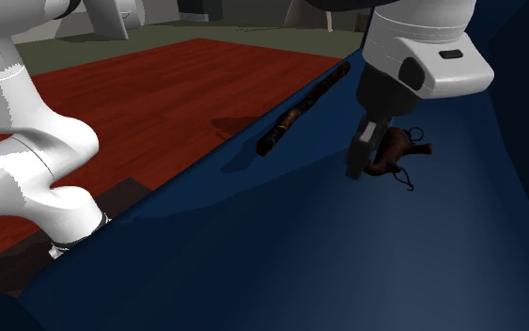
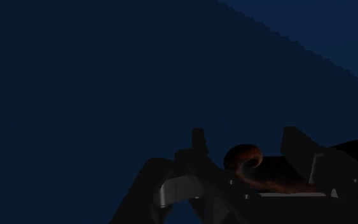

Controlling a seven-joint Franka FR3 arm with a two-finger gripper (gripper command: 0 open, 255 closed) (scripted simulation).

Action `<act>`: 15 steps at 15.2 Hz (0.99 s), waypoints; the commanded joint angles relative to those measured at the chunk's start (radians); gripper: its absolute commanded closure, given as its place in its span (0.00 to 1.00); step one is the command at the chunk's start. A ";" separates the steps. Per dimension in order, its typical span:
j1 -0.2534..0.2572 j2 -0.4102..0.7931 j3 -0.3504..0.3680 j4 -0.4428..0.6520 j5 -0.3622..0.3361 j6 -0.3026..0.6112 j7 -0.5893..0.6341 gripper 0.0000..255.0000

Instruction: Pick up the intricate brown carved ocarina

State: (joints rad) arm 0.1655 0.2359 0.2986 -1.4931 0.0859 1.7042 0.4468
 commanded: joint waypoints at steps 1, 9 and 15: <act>0.000 0.000 0.000 -0.002 0.000 0.003 0.000 1.00; 0.000 0.000 0.000 -0.001 0.000 0.002 0.000 1.00; 0.004 0.012 0.001 0.096 -0.004 -0.083 0.012 1.00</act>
State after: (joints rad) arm 0.1702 0.2501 0.3002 -1.4103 0.0808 1.6366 0.4583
